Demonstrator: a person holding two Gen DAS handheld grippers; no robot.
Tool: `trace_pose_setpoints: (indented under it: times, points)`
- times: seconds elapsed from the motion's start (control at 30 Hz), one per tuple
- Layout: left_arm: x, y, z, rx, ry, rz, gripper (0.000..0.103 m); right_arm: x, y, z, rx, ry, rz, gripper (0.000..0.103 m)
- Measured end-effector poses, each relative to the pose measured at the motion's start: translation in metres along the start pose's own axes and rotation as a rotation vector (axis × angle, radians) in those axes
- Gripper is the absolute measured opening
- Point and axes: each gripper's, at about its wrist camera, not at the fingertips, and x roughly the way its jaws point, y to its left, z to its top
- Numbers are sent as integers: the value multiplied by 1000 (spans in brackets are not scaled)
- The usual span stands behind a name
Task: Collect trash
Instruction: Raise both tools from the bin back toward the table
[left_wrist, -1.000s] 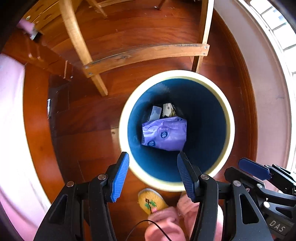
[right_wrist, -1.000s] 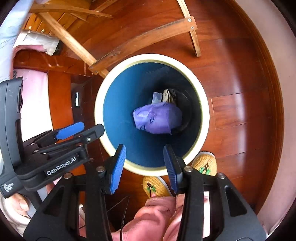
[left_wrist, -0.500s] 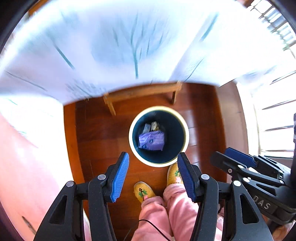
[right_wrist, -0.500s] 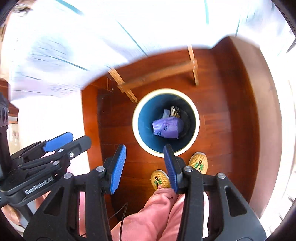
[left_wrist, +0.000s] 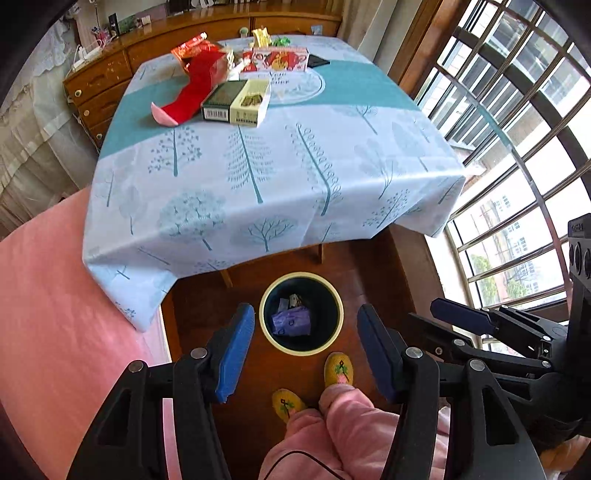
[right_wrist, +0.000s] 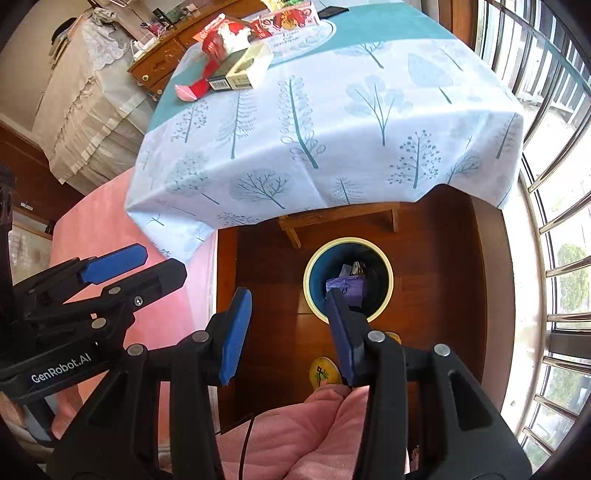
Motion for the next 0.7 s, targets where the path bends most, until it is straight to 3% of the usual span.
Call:
trace_pose_setpoints:
  times: [0.17,0.4,0.57,0.7]
  points:
    - [-47,4,20,23,-88,5,64,-44,22,20,-39,-97,-11,39]
    - [-79,30,38,1,-164,13,65,-82,57,58,-95,-223,-14,39]
    - [-88,50,54,-64,-205,47,65,-90,74,78,-138,-251,-16,39]
    - [-80,63,72,-113,-195,60,65,-82,79,98,-171,-244,-6,39]
